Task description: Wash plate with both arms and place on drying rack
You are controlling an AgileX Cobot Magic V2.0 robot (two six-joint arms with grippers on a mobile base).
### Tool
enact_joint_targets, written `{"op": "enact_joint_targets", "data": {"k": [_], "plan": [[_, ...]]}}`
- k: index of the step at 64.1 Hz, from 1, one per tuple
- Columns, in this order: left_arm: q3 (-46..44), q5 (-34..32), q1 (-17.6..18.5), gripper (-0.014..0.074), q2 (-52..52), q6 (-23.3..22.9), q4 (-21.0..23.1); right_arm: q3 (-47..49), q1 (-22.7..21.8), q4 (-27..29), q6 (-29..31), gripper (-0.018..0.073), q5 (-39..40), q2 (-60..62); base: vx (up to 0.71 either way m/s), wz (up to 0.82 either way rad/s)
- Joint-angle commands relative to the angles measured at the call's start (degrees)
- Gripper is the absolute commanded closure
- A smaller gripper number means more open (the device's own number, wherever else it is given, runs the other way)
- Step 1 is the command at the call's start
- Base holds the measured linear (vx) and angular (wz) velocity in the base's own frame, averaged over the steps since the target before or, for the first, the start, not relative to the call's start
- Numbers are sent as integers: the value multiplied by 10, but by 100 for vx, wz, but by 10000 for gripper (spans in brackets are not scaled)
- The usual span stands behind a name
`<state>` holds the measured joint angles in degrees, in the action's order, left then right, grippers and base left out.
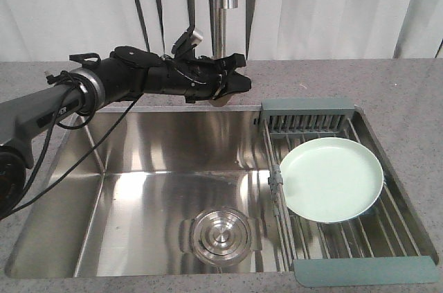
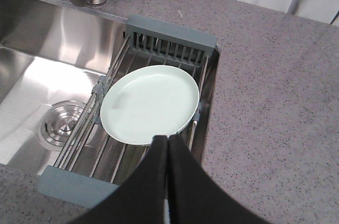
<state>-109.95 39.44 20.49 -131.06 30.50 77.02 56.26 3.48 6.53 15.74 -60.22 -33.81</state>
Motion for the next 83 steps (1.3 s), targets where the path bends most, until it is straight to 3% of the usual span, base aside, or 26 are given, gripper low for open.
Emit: {"op": "enact_joint_targets", "data": {"k": [1,20,39,51,66,74,83], "plan": [[-18,-34,-11,603,54,12,51,12,-2,0,5,566,41,-3,0,0],[-20,-7,-20,603,101,13,40,12,-2,1,5,566,46,-3,0,0],[-20,95,-81,603,162,-2,-24,12,-2,7,5,566,109,-3,0,0],[-20,153,-120,603,220,-50,-106,12,-2,48,29,566,150,-20,0,0],[-19,218,-152,603,345,-109,-265,12,-2,158,164,566,176,-75,0,0],[15,212,-154,603,430,-122,-325,12,-2,184,210,566,180,-78,0,0],[128,168,-154,603,552,-124,-371,12,-2,184,214,566,178,-78,0,0]]}}
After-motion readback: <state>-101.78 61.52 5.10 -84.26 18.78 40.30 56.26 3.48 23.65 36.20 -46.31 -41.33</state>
